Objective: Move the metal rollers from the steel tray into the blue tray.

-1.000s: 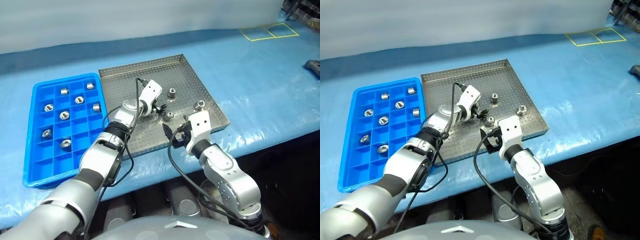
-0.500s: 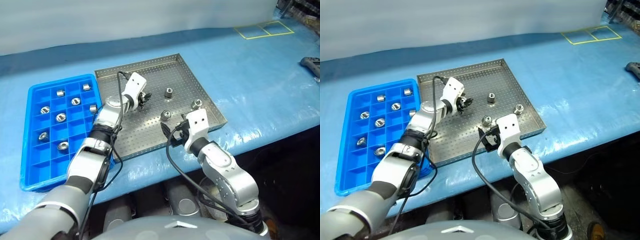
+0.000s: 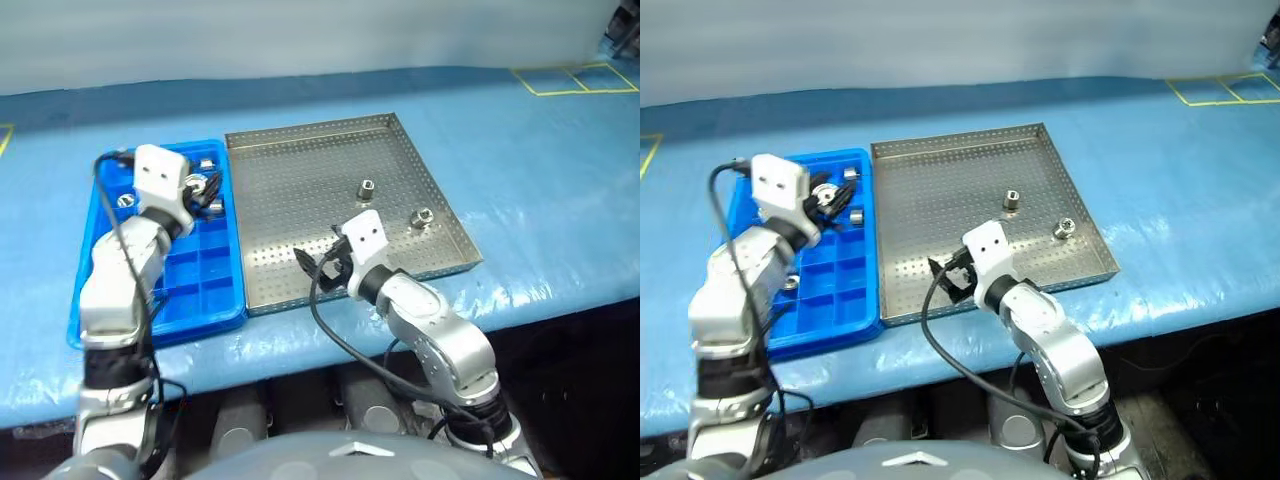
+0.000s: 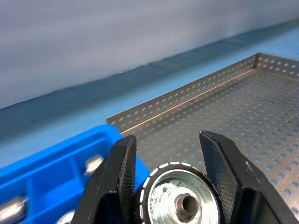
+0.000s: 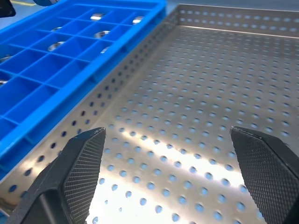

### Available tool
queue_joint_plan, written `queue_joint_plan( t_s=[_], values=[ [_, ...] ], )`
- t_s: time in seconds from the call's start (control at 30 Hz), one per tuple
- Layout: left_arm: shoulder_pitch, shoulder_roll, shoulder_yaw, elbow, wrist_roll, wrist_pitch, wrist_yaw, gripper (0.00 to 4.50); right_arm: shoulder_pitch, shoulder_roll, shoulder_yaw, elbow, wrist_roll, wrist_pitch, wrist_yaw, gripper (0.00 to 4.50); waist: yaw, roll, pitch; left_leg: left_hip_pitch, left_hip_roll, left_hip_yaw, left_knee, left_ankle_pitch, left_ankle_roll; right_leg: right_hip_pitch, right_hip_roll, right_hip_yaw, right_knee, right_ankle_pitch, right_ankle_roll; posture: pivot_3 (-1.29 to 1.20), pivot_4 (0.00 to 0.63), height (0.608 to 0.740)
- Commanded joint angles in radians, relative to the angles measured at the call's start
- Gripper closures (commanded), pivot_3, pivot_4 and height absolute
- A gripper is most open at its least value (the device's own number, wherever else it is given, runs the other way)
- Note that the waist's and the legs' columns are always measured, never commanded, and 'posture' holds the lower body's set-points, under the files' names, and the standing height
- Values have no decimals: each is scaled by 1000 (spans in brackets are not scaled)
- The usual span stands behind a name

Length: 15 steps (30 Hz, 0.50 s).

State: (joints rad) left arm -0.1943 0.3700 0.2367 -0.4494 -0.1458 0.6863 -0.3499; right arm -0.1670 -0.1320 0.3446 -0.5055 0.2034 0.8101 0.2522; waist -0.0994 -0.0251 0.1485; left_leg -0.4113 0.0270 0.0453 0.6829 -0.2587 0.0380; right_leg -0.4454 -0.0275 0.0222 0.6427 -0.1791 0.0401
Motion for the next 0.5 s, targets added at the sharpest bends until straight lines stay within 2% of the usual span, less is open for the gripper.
queue_joint_plan(
  t_s=[0.03,0.27,0.5],
  values=[
    [96,-4,72,-200,-34,62,37,2612,-63,12,43,26,14,-41,58,0,27,0,0,0,0,0,0,0,0,0,0,0,0,0,0,64,150,740],
    [368,-57,142,-409,-18,134,117,2612,-180,42,137,149,12,-106,168,0,107,0,0,0,0,0,1,0,0,1,-1,-2,-1,-2,-5,197,150,740],
    [510,-112,155,-416,15,91,182,2612,-201,54,164,187,10,-133,219,0,157,0,0,0,0,-2,1,0,0,2,-1,-6,-1,-4,-5,252,150,740]
  ],
)
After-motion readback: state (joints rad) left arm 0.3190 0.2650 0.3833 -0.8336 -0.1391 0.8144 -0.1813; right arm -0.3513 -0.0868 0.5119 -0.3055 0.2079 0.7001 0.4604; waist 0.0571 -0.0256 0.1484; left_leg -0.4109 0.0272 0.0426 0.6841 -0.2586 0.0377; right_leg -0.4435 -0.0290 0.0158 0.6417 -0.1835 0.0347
